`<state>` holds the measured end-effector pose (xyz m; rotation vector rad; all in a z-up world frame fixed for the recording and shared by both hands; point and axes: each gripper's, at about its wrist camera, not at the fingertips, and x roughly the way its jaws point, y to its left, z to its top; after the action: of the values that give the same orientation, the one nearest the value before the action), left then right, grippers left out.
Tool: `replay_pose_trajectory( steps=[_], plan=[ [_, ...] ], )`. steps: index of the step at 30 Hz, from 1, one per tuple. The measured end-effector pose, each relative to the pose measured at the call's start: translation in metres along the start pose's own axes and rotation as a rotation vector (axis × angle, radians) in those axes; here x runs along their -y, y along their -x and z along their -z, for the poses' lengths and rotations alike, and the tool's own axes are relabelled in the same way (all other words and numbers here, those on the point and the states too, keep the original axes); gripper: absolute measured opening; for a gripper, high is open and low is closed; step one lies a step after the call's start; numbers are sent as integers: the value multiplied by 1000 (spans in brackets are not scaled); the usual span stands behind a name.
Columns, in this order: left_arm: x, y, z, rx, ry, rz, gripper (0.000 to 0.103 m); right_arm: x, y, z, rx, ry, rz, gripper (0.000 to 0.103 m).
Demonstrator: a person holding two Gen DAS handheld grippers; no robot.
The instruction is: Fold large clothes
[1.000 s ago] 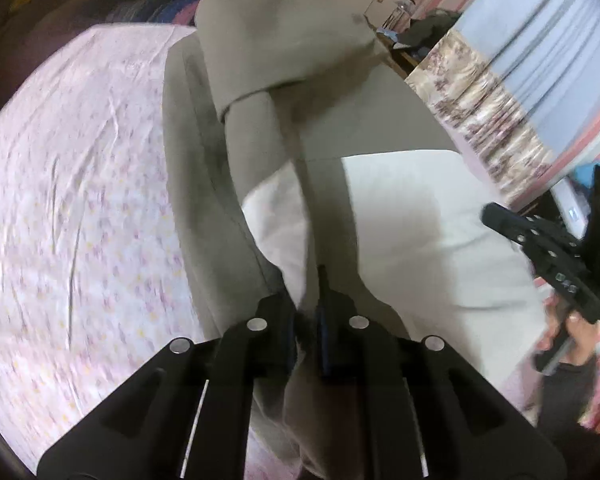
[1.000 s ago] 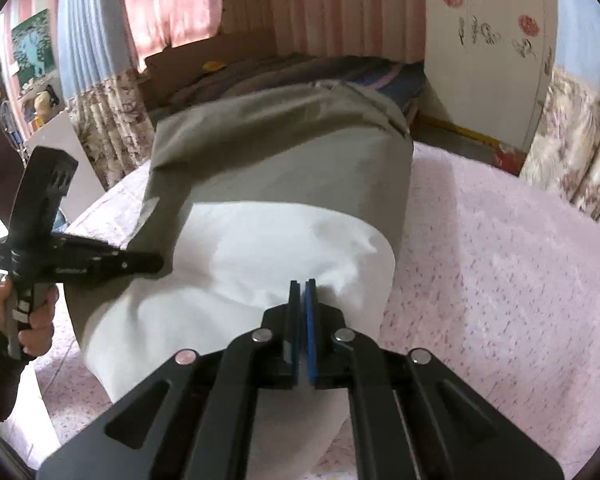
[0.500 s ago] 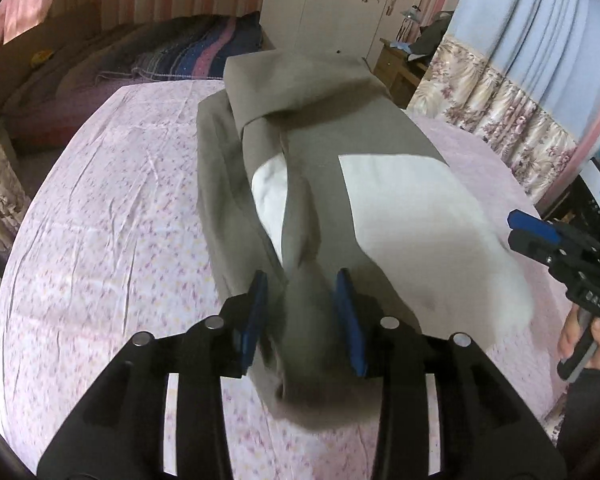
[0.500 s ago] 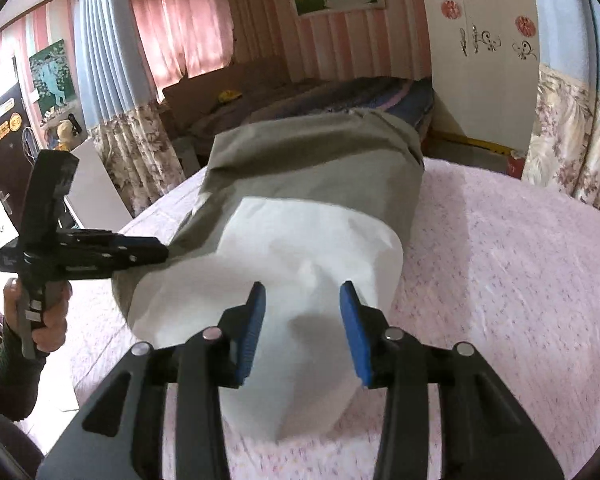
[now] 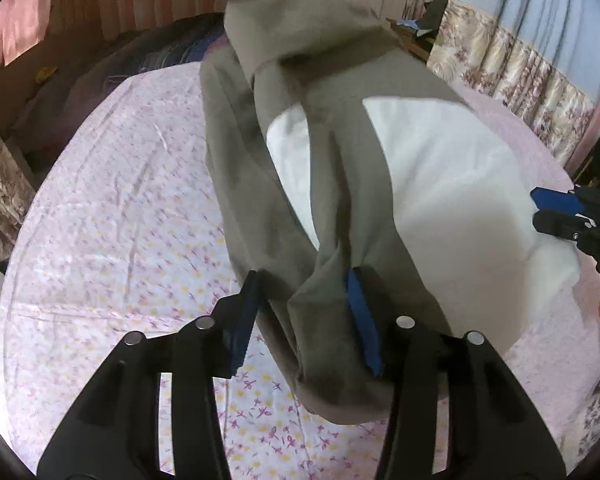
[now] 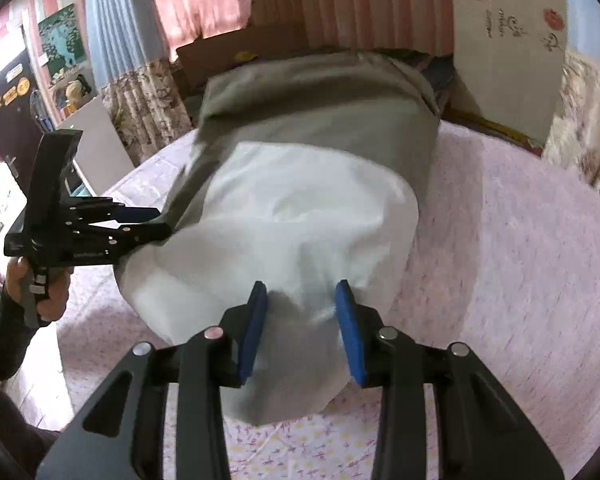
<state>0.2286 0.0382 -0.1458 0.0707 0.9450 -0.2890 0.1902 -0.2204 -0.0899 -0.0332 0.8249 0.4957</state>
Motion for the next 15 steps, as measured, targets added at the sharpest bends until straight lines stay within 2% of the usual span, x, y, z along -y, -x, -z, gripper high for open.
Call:
replay_pose_trajectory(
  steps=[2, 3, 4, 6, 8, 9, 10, 14, 15],
  plan=[
    [-1, 16, -11, 32, 0, -11, 46, 10, 11, -26, 65, -28, -31, 36],
    [-2, 27, -22, 62, 6, -14, 51, 15, 14, -38, 90, -40, -34, 36],
    [-3, 32, -30, 79, 14, -14, 62, 22, 14, -54, 117, -48, -14, 38],
    [-7, 36, -53, 110, 40, -18, 71, 38, 5, -76, 130, -71, 3, 38],
    [-7, 29, -83, 119, 59, -32, 71, 60, -10, -92, 124, -137, -5, 41],
    [-8, 20, -100, 110, 72, -8, 71, 72, -18, -99, 125, -174, -2, 52],
    [-10, 13, -112, 99, 82, 1, 71, 84, -26, -104, 127, -216, 3, 55],
    [-18, -32, -154, 46, 103, -42, 72, 125, -62, -117, 104, -349, -45, 56],
    [-24, -46, -161, 19, 130, 2, 68, 128, -71, -119, 94, -358, -53, 56]
  ],
)
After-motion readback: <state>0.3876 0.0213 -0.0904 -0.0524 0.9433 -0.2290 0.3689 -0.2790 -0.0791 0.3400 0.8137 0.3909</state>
